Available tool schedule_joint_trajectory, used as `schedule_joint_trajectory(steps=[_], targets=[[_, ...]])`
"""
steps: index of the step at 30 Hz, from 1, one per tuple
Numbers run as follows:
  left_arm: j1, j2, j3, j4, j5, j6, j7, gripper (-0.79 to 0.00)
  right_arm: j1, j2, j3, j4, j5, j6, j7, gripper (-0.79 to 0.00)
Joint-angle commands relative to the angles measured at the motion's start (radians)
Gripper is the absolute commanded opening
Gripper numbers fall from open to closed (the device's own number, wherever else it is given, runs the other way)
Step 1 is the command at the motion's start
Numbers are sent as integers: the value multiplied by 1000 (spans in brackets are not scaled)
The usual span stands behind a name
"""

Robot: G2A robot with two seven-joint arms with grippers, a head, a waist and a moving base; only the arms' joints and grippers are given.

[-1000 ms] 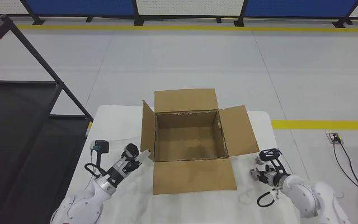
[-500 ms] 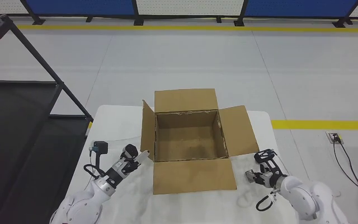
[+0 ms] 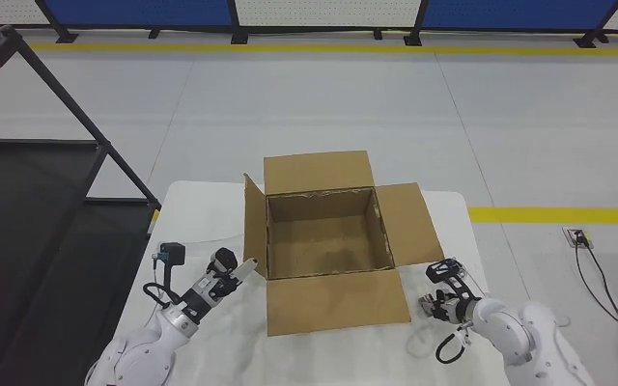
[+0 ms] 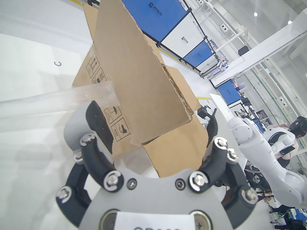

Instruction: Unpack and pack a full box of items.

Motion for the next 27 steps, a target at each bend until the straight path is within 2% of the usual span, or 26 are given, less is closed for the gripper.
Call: schedule_joint_trajectory(steps=[1, 4, 10, 11, 15, 20, 27], targets=[[0, 0, 0, 0, 0, 0, 0, 0, 0, 1, -2, 1, 0, -1, -1, -434], [-1, 1, 1, 1, -1, 0, 0, 0, 1, 4, -6, 3, -2, 1, 6, -425], [-3, 1, 2, 1, -1, 2, 1, 0, -1, 8, -12, 7, -2, 2, 17, -474], [-3, 1, 2, 1, -1, 2, 1, 0, -1, 9, -13, 7, -3, 3, 16, -517], [-5, 2, 4, 0, 1, 1, 0, 0, -4, 12, -12, 8, 1, 8, 11, -785], [-7, 3, 7, -1, 1, 3, -2, 0, -35, 19, 23, -14, 13, 28, -28, -785], [-16, 2, 18, 0, 6, 6, -6, 0, -111, 28, 121, -50, 86, 129, -72, -785]])
